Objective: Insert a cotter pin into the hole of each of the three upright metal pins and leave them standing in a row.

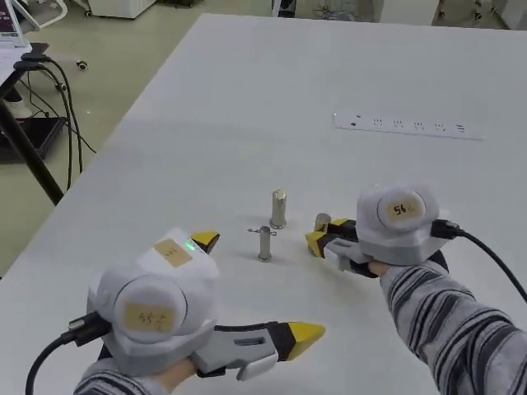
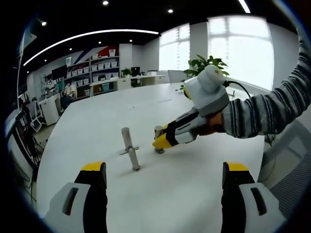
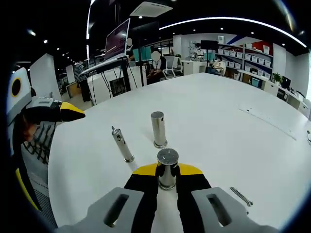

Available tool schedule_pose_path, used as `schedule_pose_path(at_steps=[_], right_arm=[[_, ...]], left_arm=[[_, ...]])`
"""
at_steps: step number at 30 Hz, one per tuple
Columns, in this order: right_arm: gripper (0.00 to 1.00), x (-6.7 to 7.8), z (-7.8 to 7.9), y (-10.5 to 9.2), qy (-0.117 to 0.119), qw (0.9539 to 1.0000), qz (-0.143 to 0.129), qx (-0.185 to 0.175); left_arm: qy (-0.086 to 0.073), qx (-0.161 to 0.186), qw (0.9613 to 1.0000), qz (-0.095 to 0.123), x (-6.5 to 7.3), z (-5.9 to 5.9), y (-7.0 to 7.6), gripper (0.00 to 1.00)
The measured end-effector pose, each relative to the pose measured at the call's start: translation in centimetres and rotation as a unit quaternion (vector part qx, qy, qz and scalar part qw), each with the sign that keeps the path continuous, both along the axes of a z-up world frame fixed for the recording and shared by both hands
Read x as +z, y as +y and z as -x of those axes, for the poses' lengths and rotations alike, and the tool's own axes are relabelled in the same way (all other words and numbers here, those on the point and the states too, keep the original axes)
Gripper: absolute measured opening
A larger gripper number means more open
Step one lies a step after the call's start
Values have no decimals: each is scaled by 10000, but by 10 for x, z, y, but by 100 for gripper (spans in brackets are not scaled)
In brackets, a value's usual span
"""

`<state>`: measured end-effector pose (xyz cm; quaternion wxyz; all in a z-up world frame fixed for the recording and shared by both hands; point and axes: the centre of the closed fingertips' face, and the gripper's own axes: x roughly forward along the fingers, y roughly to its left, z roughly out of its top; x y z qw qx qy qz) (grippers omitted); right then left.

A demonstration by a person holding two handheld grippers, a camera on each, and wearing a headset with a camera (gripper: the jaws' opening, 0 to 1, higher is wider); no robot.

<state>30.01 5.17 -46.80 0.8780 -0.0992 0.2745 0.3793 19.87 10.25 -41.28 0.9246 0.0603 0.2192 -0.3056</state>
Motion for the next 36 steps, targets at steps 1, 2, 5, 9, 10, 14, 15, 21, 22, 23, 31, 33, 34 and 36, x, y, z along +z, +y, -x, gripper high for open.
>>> schedule_pose_path(at_steps=[1,2,5,9,10,14,15,21,22,23,31,33,34,36], right_arm=[[9,0,2,-1,3,10000,4,7],[9,0,6,-3,29,10000,-16,7],[9,-1,14,-6,39,10000,11,18],[9,-2,24,-11,72,10000,12,-2],[9,-2,26,-12,83,10000,3,-17],[9,-4,35,-13,129,9999,-17,-25],[9,-4,38,-13,83,10000,-3,2],[9,-3,43,-14,-38,9999,112,84],[9,-3,44,-14,-75,9998,170,112],[9,-3,44,-13,-91,9997,204,116],[9,-3,47,-14,-89,9997,247,-15],[9,-4,48,-15,-74,9996,269,-74],[9,-4,48,-15,-70,9996,267,-88],[9,-4,50,-14,-73,9995,290,-78]], left_arm=[[-1,-4,10000,13,0,1,-1,98],[0,-7,10000,21,0,1,-1,98],[25,-6,10000,8,-1,2,-2,98],[24,1,10000,13,-1,4,-3,98],[25,-1,10000,16,-1,4,-3,98],[38,-1,10000,4,-2,6,-4,98],[39,-4,10000,-4,-2,6,-4,98],[61,-33,10000,6,-3,9,-6,97],[67,-37,10000,-8,-3,10,-6,97],[67,-35,10000,-17,-4,10,-6,97],[81,-45,10000,-36,-4,12,-7,97],[76,-33,10000,-29,-4,12,-7,97],[80,-35,10000,-29,-4,12,-7,97],[71,-34,10000,-25,-4,12,-8,97]])
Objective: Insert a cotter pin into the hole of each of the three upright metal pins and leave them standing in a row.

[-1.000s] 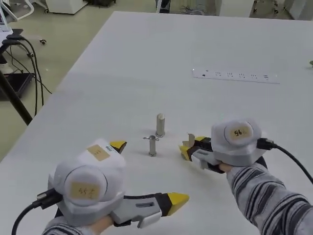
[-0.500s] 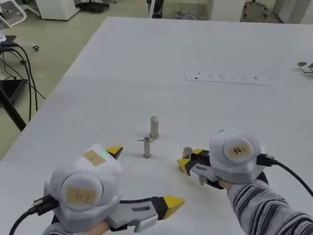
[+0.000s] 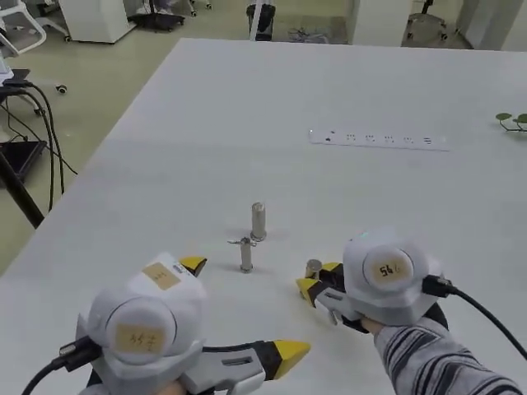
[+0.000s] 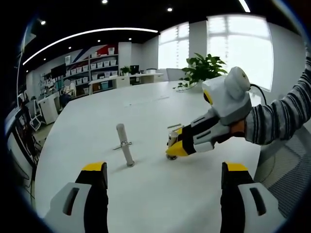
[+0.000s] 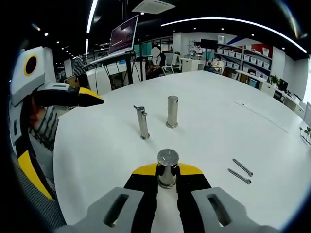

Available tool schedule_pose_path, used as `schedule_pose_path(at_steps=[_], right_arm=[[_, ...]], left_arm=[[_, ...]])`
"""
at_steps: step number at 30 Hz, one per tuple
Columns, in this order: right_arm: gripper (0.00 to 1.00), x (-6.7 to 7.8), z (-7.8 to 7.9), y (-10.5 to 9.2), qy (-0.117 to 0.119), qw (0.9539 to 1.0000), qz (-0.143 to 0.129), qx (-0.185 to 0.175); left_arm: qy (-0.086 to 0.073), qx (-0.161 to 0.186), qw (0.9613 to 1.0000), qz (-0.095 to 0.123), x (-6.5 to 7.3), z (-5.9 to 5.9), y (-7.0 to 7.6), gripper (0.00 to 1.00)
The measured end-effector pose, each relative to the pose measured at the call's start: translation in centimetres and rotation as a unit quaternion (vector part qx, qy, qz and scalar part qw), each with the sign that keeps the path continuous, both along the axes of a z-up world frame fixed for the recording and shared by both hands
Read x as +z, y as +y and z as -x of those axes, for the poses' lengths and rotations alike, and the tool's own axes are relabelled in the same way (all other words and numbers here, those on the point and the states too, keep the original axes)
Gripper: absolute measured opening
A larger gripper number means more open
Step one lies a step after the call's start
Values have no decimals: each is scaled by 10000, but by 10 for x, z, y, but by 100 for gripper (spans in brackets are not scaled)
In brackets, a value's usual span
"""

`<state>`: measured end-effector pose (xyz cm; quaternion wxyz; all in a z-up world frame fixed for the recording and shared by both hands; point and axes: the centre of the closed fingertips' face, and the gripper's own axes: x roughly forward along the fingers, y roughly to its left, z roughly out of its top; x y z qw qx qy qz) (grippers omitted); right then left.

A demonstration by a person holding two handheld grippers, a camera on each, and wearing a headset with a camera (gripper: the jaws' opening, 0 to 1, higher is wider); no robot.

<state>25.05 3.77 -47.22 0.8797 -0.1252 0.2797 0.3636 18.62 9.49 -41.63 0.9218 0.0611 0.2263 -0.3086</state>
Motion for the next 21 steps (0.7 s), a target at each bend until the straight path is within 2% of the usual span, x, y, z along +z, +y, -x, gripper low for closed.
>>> schedule_pose_path(at_steps=[7,11,15,21], right_arm=[[9,-1,3,0,2,10000,9,25],[10,-1,3,0,92,9999,-57,36],[21,-1,7,-1,129,9998,-100,132],[28,4,13,-11,159,9992,-145,324]], left_arm=[[-7,-17,10000,1,0,1,-2,95],[-9,0,10000,32,0,1,-2,95],[0,46,10000,62,0,0,-1,96],[-26,135,9999,80,0,-3,3,96]])
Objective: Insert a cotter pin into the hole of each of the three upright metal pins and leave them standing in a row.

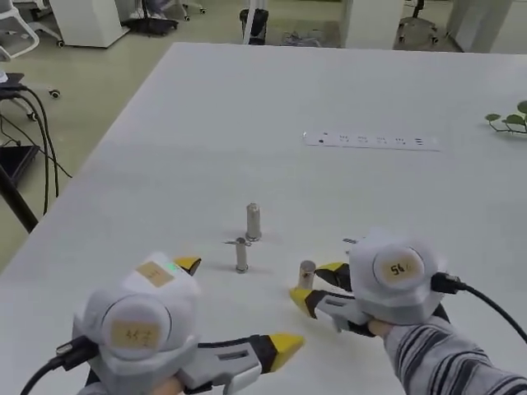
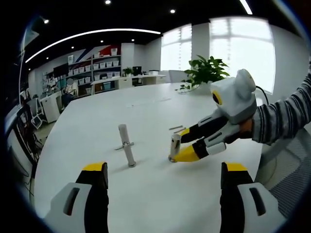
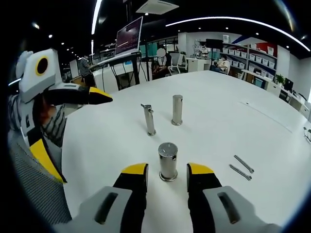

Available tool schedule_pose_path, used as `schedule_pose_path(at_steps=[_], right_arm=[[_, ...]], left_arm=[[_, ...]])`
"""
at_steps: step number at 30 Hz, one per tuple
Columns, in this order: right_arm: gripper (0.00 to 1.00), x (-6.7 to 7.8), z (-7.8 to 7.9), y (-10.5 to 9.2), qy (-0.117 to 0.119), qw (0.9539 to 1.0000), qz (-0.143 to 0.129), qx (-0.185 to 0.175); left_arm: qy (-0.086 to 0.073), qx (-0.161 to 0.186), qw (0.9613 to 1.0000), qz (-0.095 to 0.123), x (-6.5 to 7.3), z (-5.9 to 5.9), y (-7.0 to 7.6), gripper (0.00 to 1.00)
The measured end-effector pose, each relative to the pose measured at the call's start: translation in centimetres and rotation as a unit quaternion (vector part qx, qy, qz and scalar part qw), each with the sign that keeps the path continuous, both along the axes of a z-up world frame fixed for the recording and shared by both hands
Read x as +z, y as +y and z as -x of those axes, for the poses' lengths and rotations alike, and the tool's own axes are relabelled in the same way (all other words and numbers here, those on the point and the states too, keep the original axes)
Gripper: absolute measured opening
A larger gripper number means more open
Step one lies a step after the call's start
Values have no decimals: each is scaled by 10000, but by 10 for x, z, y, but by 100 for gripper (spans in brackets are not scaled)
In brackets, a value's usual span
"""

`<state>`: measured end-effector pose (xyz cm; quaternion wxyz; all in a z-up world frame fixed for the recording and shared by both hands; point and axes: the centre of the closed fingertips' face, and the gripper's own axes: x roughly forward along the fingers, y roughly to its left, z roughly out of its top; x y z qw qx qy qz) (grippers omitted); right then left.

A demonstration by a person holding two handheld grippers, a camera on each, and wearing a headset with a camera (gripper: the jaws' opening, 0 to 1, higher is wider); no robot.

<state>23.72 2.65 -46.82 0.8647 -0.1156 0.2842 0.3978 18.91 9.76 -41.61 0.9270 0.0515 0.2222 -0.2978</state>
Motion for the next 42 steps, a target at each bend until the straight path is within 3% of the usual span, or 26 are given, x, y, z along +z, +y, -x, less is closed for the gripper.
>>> schedule_pose_path(at_steps=[10,20,28,33,42], right_arm=[[31,1,2,-29,110,9990,210,382],[32,1,-21,-65,251,9941,843,628],[26,2,-36,-76,415,9878,1226,862],[23,3,-45,-77,557,9854,1331,902],[20,-6,-60,-84,760,9767,1691,1082]], left_arm=[[28,44,10000,29,-1,-1,1,96],[53,24,10000,27,-2,1,1,95],[65,11,10000,28,-2,0,1,95],[64,43,10000,48,-2,-1,2,94],[96,50,9999,73,-3,-2,4,92]])
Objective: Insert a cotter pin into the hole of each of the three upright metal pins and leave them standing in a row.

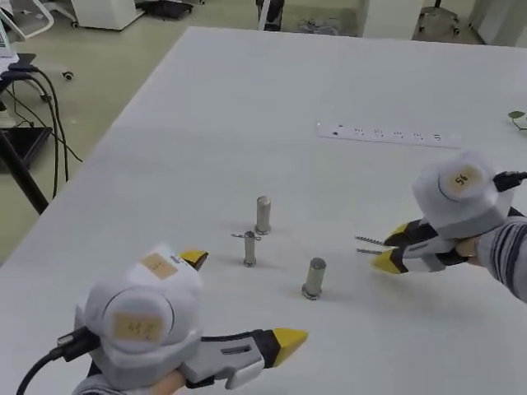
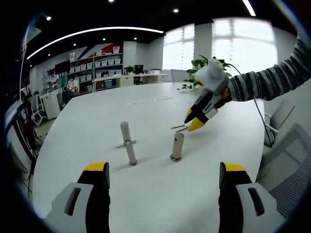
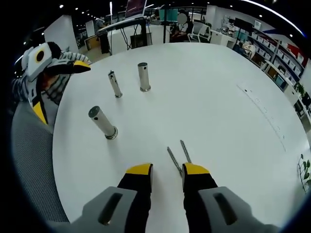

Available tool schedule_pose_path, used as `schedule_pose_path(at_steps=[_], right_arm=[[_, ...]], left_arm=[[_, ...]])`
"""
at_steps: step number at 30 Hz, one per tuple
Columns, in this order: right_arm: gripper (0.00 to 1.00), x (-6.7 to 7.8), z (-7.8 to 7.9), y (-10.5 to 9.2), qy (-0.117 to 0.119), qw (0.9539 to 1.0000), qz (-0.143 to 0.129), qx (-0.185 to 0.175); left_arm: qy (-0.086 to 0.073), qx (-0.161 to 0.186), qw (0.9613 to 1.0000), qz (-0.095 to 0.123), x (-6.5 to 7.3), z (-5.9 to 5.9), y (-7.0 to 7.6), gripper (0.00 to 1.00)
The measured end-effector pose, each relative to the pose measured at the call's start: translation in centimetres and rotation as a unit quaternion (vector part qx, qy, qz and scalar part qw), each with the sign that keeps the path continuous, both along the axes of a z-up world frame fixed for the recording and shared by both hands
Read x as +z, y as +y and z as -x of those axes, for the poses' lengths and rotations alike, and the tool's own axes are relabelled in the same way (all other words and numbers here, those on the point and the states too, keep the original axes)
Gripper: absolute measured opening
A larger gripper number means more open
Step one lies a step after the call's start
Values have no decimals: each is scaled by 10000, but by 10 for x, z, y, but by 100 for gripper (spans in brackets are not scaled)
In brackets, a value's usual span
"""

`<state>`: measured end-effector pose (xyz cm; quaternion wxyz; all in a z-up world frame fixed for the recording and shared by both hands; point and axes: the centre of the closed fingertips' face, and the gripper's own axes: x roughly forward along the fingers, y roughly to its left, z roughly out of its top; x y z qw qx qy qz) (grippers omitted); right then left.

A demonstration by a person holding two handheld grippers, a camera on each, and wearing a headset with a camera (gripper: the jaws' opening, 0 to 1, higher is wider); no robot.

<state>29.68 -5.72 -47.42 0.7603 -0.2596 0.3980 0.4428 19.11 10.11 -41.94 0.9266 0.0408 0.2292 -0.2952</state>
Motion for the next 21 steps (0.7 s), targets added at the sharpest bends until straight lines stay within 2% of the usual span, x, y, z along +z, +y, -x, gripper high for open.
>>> schedule_pose_path(at_steps=[8,18,21], right_arm=[[13,-10,-4,-8,302,9991,282,15],[6,-15,-7,-13,362,9976,521,284],[4,-16,-7,-12,410,9973,520,312]], left_arm=[[63,-97,9999,-12,-3,3,-6,90],[82,-144,9999,-46,-5,4,-7,90],[87,-154,9998,-47,-5,4,-7,90]])
